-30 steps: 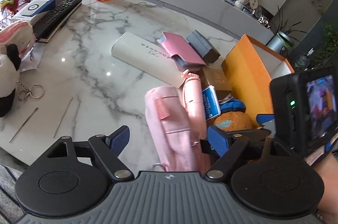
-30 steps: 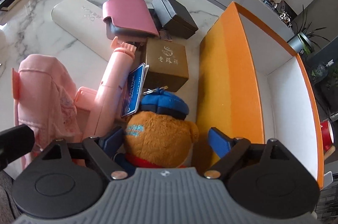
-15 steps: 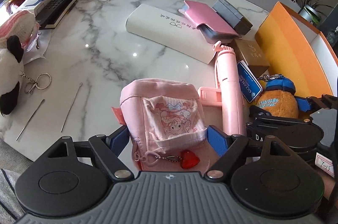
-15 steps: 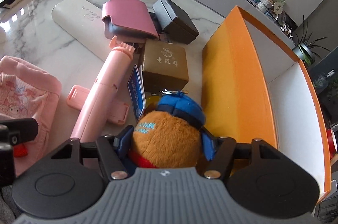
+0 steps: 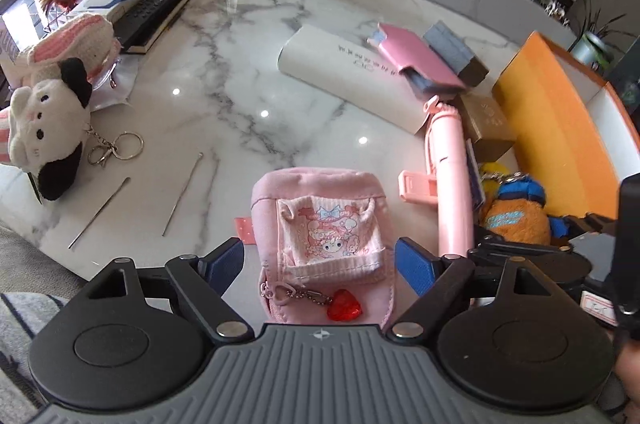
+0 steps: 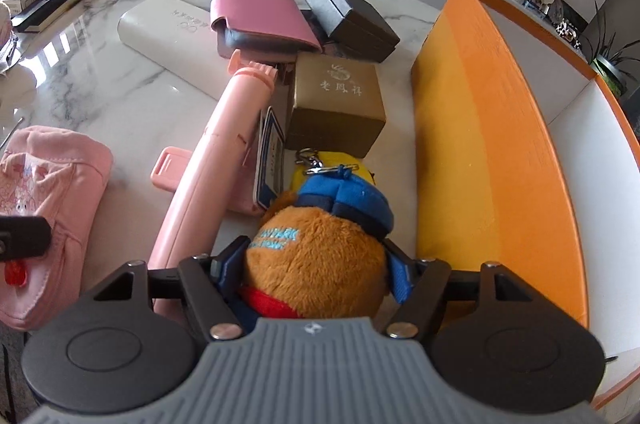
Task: Organize objects
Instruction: 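Grasp the brown plush bear with the right gripper while the left gripper approaches the pink pouch, then close the left gripper on the pink cartoon pouch and lift it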
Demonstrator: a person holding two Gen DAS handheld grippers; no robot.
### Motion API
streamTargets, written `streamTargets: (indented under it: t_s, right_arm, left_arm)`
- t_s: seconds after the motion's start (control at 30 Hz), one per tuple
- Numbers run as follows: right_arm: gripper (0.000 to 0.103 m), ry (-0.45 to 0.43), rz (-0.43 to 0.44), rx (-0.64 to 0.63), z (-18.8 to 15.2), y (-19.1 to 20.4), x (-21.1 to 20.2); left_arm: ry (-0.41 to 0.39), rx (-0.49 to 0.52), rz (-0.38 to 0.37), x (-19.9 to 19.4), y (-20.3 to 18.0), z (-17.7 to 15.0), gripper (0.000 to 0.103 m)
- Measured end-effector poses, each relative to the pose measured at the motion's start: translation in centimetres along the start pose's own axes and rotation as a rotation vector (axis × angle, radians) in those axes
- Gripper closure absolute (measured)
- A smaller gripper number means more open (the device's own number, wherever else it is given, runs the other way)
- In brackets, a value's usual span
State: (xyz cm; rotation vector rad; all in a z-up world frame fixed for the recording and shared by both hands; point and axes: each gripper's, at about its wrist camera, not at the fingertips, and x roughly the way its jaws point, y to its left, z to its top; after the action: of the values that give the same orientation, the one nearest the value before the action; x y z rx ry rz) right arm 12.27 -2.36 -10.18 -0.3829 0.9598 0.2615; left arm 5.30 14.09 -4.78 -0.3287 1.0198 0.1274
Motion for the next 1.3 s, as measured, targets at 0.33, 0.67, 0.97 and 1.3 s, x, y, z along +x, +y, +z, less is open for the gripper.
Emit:
streamTargets:
  t_s: [0.33, 0.67, 0.97, 1.3]
  right_arm:
    - [0.032, -0.028, 0.057, 0.019, -0.3, -0.7, 0.2]
    - [0.032, -0.035, 0.135, 0.095, -0.7, -2.0, 0.6]
    - [0.039, -0.082, 0.177, 0.124, -1.6, -2.7, -0.2]
    - [0.04, -0.175, 0.174, 0.145, -1.7, -3.5, -3.2]
  left_arm:
    - [0.131, -0.068, 0.049, 3.3, 1.4, 0.7, 0.0]
    - [0.103, -0.148, -0.079, 5.4, 1.4, 0.1, 0.042]
    - [0.007, -0.251, -0.146, 4.0, 2.2, 0.1, 0.083]
    - [-0.143, -0.156, -0.126, 1.3, 0.6, 0.2, 0.086]
